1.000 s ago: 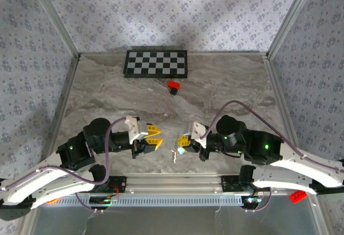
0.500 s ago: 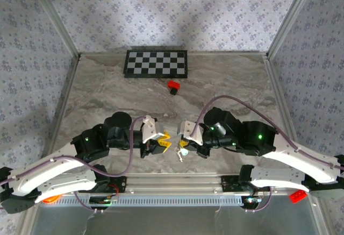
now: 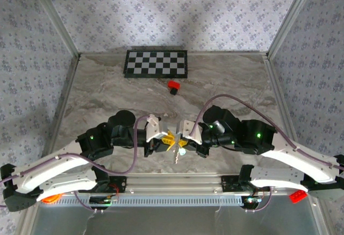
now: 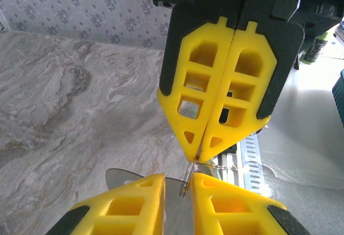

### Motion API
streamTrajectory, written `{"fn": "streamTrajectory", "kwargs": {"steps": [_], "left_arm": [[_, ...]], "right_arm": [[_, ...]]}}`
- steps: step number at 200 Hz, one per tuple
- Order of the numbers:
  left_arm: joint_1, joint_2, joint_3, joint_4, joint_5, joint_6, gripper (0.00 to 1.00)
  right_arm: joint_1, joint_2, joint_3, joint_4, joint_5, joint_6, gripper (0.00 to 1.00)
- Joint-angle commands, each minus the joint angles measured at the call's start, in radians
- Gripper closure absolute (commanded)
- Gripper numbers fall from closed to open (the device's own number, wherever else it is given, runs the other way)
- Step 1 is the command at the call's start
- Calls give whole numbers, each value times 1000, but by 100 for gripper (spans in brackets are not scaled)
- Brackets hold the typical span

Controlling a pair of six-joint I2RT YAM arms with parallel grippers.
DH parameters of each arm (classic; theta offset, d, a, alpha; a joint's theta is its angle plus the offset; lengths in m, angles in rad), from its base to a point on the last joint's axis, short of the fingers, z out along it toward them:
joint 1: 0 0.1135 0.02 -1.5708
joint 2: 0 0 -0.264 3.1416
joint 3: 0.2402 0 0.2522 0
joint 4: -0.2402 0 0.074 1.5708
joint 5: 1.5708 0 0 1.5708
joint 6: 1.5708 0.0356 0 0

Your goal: Put the keys on the keyring

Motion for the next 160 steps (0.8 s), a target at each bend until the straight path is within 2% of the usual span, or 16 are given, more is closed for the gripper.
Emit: {"fn": "streamTrajectory", "kwargs": {"steps": [1,106,134,160], "left_arm": [[-1,6,-4,43,26,-1,81],[-1,16,-31,51,8,16,93],[-1,14,-36,65,1,18,100],[-1,11,-42,83,1,21,100]], "right_arm": [[-3,-1,20,36,-26,-12,100],[-3,4,13,61,-43,-8,100],[-2,3,13,68,-50,-5,100],[-1,3,13,76,-53,-1,100]]}}
